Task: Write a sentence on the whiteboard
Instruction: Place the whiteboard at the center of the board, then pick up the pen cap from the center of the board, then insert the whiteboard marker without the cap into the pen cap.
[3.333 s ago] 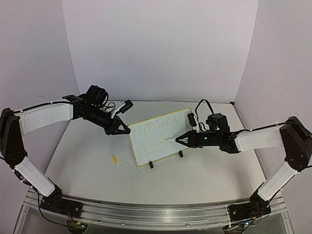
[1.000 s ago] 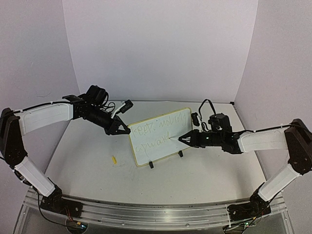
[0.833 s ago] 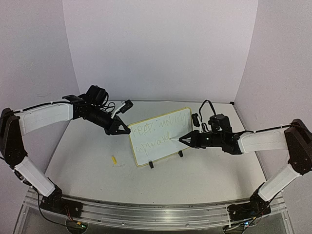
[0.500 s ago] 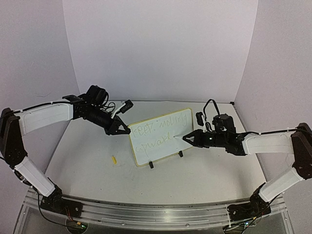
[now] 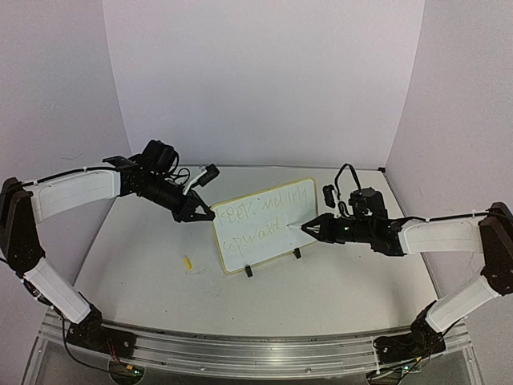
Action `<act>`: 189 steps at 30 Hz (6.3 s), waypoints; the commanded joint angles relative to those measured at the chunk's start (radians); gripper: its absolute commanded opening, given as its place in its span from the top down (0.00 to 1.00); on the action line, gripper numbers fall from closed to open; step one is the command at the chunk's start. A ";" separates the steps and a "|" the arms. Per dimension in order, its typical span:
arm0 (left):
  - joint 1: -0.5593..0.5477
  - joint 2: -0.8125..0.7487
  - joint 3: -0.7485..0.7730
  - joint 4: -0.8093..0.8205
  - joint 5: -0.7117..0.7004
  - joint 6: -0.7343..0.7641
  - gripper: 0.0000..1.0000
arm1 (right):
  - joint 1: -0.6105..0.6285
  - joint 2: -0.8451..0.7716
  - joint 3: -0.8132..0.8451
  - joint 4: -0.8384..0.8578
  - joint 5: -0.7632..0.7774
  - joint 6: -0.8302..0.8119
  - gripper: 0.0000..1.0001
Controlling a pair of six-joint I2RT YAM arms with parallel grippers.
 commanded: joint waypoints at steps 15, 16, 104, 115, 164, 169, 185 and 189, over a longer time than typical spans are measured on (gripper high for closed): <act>-0.015 0.016 0.000 -0.060 -0.071 0.046 1.00 | -0.006 -0.003 0.022 0.011 0.022 -0.020 1.00; -0.015 0.015 0.000 -0.059 -0.069 0.043 1.00 | -0.006 -0.016 0.017 0.009 0.018 -0.022 1.00; -0.085 0.222 -0.268 0.048 -0.654 -1.312 0.85 | -0.006 -0.551 0.013 -0.421 0.269 -0.068 1.00; -0.085 0.128 -0.298 0.072 -0.673 -1.364 1.00 | -0.001 -0.563 -0.005 -0.336 0.201 -0.039 1.00; -0.085 -0.470 -0.459 0.505 -0.516 -1.851 1.00 | 0.692 0.342 0.577 0.092 0.777 -0.192 1.00; -0.085 -0.476 -0.459 0.505 -0.516 -1.850 1.00 | 0.693 0.358 0.592 0.068 0.785 -0.180 1.00; -0.085 -0.483 -0.458 0.498 -0.504 -1.840 1.00 | 0.691 0.390 0.630 0.037 0.797 -0.168 1.00; -0.085 -0.486 -0.459 0.497 -0.502 -1.839 1.00 | 0.691 0.391 0.631 0.033 0.804 -0.164 1.00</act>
